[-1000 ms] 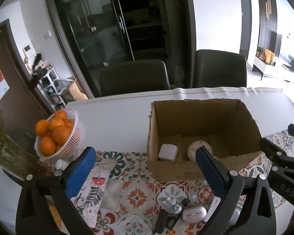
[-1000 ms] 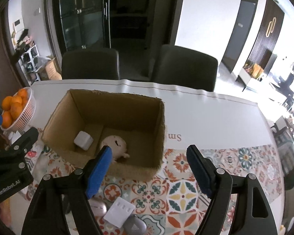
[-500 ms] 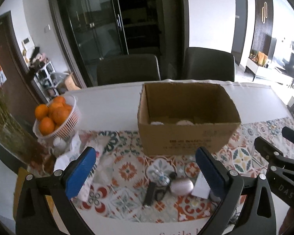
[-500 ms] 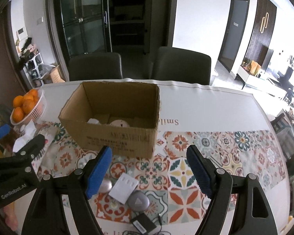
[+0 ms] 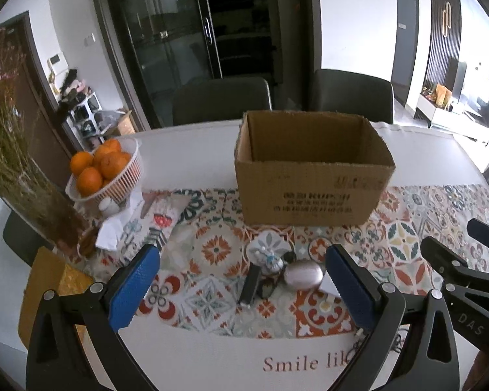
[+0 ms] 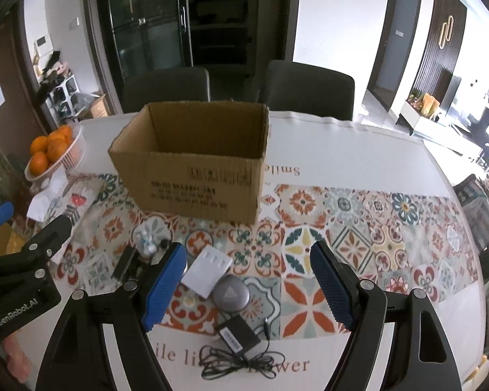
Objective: Organize rigid objects
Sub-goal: 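Withdraw both tools from the box back toward the table items, then lower right tool onto black power adapter with cable and close it, then lower left tool onto black flashlight and close it while right tool holds adapter, then carry flashlight in left tool and adapter in right tool toward the box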
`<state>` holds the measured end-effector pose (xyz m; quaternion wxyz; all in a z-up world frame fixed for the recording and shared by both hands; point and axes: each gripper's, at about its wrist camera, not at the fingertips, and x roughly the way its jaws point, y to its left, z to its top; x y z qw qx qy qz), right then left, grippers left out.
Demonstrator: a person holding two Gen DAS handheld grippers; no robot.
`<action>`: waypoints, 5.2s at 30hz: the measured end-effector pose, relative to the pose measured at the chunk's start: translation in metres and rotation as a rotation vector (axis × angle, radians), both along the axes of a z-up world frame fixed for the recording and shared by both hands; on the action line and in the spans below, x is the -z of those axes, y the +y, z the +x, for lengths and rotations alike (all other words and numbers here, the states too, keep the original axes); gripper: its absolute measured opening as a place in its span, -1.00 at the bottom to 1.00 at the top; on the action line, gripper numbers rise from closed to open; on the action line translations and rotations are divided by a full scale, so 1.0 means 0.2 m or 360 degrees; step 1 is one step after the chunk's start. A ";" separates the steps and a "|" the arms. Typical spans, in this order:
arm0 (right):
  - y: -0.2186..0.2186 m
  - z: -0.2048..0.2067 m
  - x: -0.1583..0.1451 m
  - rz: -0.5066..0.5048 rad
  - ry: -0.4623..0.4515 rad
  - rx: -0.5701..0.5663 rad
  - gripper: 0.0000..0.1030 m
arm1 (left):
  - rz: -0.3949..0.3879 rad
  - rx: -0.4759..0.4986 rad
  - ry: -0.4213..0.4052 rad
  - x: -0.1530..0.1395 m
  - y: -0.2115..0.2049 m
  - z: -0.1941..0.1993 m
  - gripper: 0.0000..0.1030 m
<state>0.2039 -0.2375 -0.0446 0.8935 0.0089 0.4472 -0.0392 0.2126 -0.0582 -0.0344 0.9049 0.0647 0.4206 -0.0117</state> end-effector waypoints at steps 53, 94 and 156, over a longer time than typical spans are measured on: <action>-0.05 -0.13 0.81 -0.0015 0.0587 -0.0477 0.37 | 0.0052 -0.0197 0.0664 0.82 -0.14 -0.27 1.00; 0.16 -0.15 0.73 0.0235 0.0435 -0.0081 -0.02 | -0.0018 0.0108 0.0442 0.75 0.08 -0.06 0.89; 0.24 -0.09 0.38 0.0232 0.0154 0.0084 -0.02 | -0.0324 0.0231 0.0267 0.49 0.19 0.05 -0.20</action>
